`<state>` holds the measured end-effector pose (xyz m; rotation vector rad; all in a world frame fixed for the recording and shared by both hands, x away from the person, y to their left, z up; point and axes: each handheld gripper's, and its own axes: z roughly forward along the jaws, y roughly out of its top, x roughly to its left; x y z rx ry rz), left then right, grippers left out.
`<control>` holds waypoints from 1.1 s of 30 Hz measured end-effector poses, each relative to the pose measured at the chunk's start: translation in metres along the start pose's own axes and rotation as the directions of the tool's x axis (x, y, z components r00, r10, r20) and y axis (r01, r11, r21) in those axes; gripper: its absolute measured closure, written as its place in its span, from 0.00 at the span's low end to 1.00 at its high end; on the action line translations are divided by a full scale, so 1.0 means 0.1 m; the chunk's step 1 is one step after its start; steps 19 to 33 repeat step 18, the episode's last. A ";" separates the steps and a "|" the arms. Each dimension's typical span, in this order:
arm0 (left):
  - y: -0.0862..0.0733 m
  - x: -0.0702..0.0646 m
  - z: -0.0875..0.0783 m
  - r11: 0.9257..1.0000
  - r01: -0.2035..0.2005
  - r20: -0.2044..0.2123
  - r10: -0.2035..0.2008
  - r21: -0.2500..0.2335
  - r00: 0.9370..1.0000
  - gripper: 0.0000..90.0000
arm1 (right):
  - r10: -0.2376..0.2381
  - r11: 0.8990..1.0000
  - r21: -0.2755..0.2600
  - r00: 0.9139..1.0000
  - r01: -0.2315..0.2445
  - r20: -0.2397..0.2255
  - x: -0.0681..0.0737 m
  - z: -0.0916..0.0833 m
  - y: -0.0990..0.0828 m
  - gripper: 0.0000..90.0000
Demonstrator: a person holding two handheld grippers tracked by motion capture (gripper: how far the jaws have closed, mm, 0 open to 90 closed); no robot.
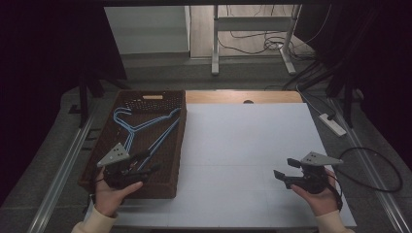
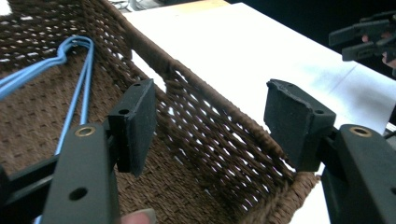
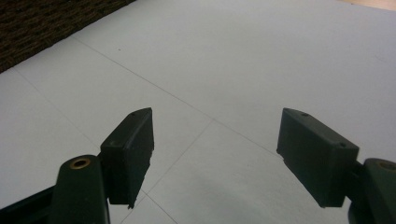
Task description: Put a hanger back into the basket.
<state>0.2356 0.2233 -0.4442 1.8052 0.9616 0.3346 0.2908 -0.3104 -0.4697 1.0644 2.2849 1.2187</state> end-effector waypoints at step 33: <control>-0.07 -0.05 0.00 1.000 -0.019 -0.005 0.019 -0.001 1.000 0.38 | 0.005 1.000 -0.013 1.000 -0.005 0.004 -0.06 -0.04 -0.02 0.30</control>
